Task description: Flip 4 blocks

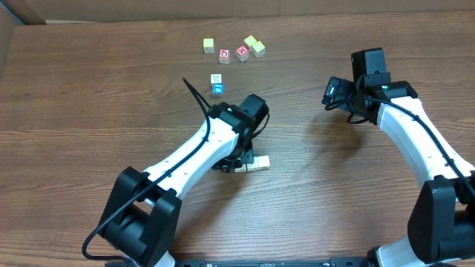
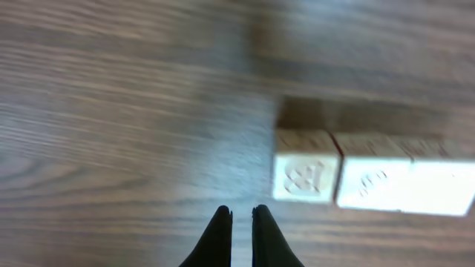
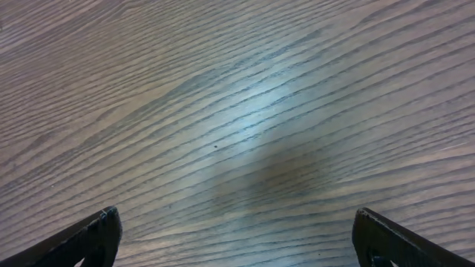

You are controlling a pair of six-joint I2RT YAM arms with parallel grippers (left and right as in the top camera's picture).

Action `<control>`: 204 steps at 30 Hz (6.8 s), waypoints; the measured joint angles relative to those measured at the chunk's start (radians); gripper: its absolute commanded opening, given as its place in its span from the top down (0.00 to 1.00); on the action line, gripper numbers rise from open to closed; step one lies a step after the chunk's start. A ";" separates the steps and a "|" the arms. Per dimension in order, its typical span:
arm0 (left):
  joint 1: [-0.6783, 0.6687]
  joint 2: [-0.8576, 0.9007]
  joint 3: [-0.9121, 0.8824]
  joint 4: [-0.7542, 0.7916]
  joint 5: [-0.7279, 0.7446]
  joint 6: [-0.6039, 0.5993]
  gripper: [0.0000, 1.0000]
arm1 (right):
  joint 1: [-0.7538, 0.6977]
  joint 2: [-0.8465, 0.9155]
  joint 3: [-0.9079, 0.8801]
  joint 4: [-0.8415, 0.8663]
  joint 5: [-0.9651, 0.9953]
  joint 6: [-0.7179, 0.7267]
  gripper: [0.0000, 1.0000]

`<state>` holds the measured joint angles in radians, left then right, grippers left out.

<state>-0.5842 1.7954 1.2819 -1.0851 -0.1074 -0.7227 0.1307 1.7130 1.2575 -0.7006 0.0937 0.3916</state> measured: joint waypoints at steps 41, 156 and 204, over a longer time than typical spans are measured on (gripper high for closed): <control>0.029 0.000 -0.175 0.234 0.070 0.000 0.96 | 0.000 0.000 0.000 0.000 0.000 0.000 0.00; 0.242 -0.200 0.106 -0.085 0.081 0.276 0.89 | 0.000 0.000 0.000 0.000 0.000 0.000 0.00; 0.142 -0.195 -0.183 0.074 0.082 0.109 0.96 | 0.000 0.000 0.000 0.000 0.000 0.000 0.00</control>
<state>-0.4423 1.6009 1.0988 -1.0111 -0.0254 -0.6140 0.1307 1.7130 1.2575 -0.7010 0.0937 0.3916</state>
